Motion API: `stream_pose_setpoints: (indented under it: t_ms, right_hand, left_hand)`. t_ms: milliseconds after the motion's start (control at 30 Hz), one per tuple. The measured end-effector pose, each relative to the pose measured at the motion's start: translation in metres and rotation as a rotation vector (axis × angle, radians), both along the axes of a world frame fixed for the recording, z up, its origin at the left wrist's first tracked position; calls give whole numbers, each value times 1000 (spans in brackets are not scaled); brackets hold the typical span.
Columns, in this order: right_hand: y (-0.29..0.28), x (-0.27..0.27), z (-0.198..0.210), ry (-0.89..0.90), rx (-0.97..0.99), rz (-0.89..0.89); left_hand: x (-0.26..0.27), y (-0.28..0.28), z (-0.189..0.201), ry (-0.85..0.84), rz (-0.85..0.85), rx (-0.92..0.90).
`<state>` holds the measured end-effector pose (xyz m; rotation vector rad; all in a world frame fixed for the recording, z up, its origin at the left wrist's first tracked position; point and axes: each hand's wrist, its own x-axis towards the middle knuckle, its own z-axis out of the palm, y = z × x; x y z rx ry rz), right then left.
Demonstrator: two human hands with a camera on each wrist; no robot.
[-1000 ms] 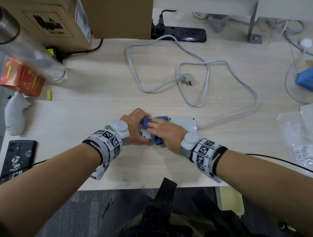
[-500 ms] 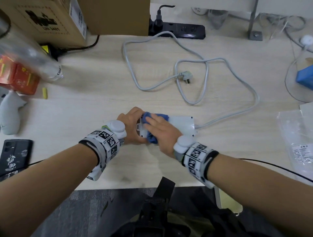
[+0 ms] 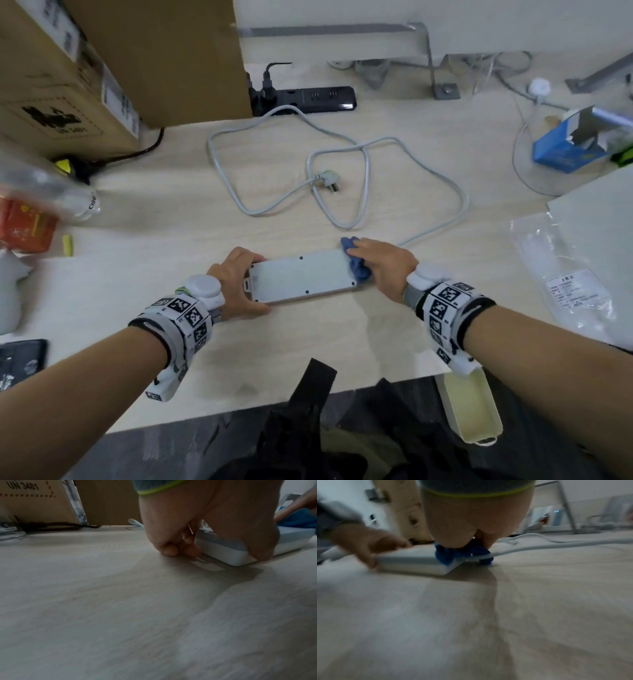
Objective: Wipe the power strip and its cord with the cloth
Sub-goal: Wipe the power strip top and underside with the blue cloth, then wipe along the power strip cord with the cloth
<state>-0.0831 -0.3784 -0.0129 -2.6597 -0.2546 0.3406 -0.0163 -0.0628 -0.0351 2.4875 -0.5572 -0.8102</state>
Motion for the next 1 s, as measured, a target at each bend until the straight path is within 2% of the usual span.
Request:
stream_pose_setpoints:
  t_ms: [33, 100, 200, 333, 433, 533, 633, 700, 833, 900, 1000]
  right_hand:
    - [-2, 3, 10, 46, -6, -90]
    - [-8, 7, 23, 30, 53, -242]
    - [-16, 8, 34, -77, 331, -461]
    - [-24, 10, 36, -4, 500, -668]
    - [-25, 6, 45, 55, 645, -798]
    - [-27, -3, 56, 81, 788, -865]
    - [-32, -11, 61, 103, 793, -918]
    - [-38, -13, 59, 127, 800, -990]
    - [-36, -7, 65, 150, 877, -1122]
    - [-30, -1, 72, 154, 956, -1144]
    - [-12, 7, 85, 201, 1108, -1161]
  left_hand:
    - [2, -2, 3, 17, -14, 42]
    - [5, -9, 12, -4, -68, 151]
    - [3, -31, 30, -159, -201, 285]
    - [-4, -83, 43, -208, -299, 245]
    - [-12, -122, 38, -227, -359, 293]
    - [-17, -140, 30, -252, -347, 361]
    - [-14, -137, 26, -229, -311, 325]
    - [-6, -132, 30, -166, -250, 224]
    - [12, -123, 51, -41, -17, -54]
    - [18, -124, 62, -92, 10, -90]
    - [19, -129, 78, -252, -47, 44]
